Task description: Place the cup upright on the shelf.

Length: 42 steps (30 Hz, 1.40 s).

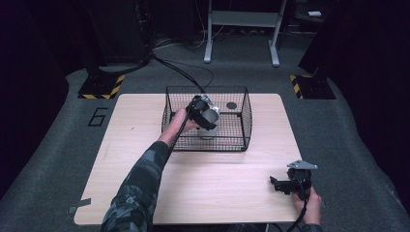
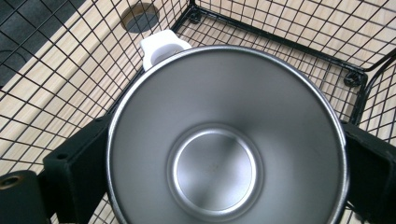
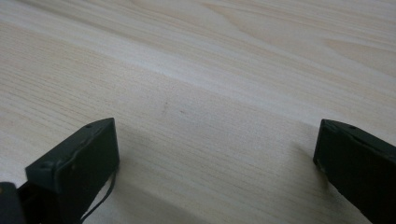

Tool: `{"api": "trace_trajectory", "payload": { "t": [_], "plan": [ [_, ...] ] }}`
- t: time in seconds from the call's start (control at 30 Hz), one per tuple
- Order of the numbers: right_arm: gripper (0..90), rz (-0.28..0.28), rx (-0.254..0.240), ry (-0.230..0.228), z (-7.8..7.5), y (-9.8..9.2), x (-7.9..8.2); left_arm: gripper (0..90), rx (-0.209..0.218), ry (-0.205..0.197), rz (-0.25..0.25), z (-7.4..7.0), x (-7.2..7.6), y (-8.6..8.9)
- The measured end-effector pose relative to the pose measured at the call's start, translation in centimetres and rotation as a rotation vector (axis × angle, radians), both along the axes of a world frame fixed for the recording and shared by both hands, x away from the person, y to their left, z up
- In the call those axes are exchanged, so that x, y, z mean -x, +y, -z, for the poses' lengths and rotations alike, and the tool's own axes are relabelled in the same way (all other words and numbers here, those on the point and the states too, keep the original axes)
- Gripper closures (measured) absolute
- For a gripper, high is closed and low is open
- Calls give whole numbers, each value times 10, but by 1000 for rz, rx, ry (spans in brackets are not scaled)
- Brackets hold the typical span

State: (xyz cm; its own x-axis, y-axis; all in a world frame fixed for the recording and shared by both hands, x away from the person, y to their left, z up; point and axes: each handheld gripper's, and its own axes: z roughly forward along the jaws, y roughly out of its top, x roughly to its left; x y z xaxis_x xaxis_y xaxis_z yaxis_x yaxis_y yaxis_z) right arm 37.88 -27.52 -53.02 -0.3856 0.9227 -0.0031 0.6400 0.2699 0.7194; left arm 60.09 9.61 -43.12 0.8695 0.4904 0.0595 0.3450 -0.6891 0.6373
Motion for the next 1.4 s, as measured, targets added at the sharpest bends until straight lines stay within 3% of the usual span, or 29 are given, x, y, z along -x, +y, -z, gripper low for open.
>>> {"api": "trace_trajectory", "payload": {
  "t": [0.1, 0.37, 0.83, 1.03, 1.4],
  "plan": [
    [0, 0, 0, 0, 0, 0, 0, 1, 16, 3, -7, -1, 1, 0],
    [0, 3, -4, 0, 0, 0, 0, 1, 36, -23, -10, -14, 5, 4],
    [0, 0, 0, 0, 0, 0, 0, 1, 67, -103, -55, -47, 23, 19],
    [0, 0, 0, 0, 0, 0, 0, 1, 76, -124, -57, -58, 39, 20],
    [0, 0, 0, 0, 0, 0, 0, 2, 74, -146, -52, -70, 81, 31]
  ]
}}
